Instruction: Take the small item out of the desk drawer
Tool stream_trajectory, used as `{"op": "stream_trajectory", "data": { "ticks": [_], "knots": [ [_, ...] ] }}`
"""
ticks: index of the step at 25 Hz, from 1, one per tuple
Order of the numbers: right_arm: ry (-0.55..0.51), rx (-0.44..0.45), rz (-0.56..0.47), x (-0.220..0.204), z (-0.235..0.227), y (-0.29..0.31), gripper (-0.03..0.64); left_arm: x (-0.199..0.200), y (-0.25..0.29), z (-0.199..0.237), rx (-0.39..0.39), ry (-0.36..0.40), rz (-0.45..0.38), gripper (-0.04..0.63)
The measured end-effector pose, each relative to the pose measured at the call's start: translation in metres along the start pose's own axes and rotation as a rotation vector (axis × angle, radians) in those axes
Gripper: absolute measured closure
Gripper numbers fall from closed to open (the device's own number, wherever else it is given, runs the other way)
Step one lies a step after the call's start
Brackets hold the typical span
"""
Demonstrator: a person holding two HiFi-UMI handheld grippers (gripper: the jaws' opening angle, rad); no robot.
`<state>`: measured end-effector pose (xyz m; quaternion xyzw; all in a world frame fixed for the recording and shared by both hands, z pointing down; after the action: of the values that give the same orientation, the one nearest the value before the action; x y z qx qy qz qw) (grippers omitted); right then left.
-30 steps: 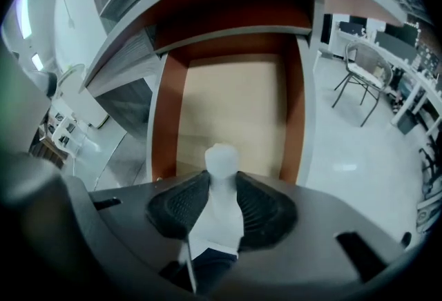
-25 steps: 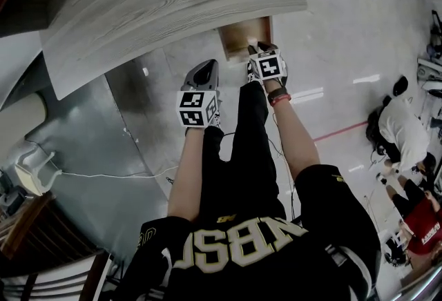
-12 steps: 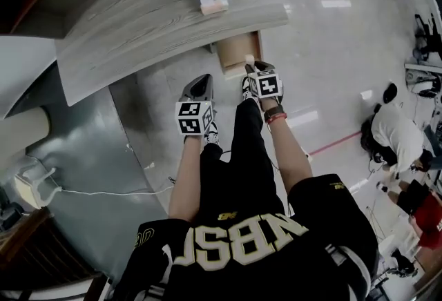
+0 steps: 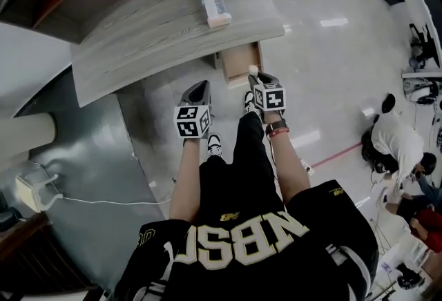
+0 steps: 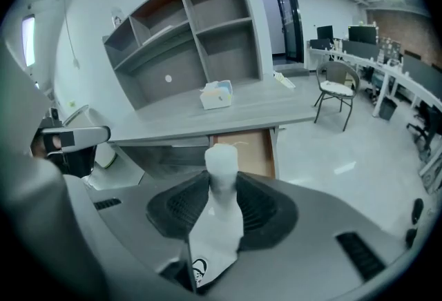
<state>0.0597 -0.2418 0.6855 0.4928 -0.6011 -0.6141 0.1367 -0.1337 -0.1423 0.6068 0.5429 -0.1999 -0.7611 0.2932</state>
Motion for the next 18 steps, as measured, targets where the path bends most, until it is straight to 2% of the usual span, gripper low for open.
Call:
{"op": "stream_trajectory", "data": {
  "ticks": [13,18],
  "knots": [
    [-0.012,0.025,-0.197,0.054,0.046,-0.084,0.485,0.059,-0.052,0.003,0.014,0.095,-0.123,0.583],
    [-0.017,0.022,-0.269,0.061,0.066,-0.119,0.485,0.074,-0.079,-0.001,0.02,0.123,-0.164,0.583]
  ]
}}
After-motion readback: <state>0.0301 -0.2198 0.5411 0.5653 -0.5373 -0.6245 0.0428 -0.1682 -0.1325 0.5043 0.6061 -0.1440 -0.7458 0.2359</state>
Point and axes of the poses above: the fingertips, and each gripper's own axes: y forward along the fingers, z to its left, x out of its top, the point moved 5 cm from there along -y, backward along the fingers, and after that the axes turned 13 degrees about z, right-handed, at the moved point
